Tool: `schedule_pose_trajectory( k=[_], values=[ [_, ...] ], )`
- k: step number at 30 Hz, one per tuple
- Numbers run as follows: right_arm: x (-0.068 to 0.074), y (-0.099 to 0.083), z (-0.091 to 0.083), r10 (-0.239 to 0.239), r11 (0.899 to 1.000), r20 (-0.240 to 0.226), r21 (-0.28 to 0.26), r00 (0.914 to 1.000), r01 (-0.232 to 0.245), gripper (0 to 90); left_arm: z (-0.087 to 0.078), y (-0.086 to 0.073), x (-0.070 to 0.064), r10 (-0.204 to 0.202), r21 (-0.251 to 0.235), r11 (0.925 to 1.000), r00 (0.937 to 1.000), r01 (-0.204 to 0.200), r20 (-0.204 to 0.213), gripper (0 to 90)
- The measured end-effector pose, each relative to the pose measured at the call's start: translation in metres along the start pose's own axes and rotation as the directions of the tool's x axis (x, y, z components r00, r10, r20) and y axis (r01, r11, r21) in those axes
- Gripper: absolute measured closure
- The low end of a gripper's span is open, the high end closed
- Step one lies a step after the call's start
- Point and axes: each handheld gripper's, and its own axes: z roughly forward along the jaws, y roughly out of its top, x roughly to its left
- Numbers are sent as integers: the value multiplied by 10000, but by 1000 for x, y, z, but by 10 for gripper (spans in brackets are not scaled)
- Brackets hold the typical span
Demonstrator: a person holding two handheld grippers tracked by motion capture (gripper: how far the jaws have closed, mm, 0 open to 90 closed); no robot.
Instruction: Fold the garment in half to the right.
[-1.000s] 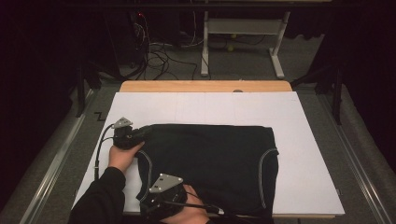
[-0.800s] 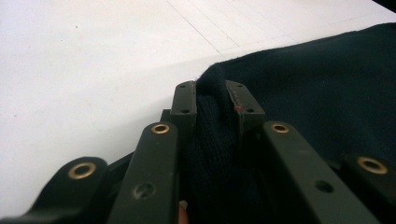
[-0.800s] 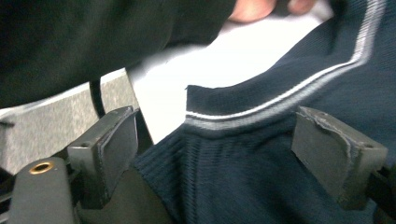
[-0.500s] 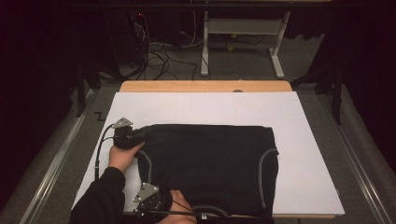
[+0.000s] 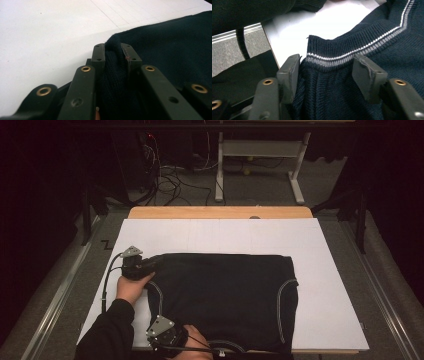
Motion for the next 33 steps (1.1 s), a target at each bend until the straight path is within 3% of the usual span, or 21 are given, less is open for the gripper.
schedule_pose_trajectory(
  k=[10, 16, 22, 26, 33],
  values=[
    [-2, 0, -3, -301, 9995, 428, 2, 9986, 301, 713, 1, 0, -1, 15, 32, 10000, 9999, -15, -111, 719],
    [-5, 1, -6, -140, 9999, 133, -11, 9998, 140, 753, 2, 1, 0, -152, 180, 9997, 9995, 156, -274, 720],
    [-4, 3, -17, -527, 9972, 305, -519, 9981, 542, 763, 3, 2, 2, -283, 301, 9991, 9995, 287, -111, 720],
    [-6, 5, -26, -522, 9945, 310, -895, 9982, 548, 764, 4, 2, 2, -305, 319, 9990, 9994, 310, -172, 720],
    [-12, 8, -41, -399, 9868, 165, -1566, 9991, 420, 768, 2, 4, -3, -73, 152, 9998, 9978, 83, -664, 721]
  ],
)
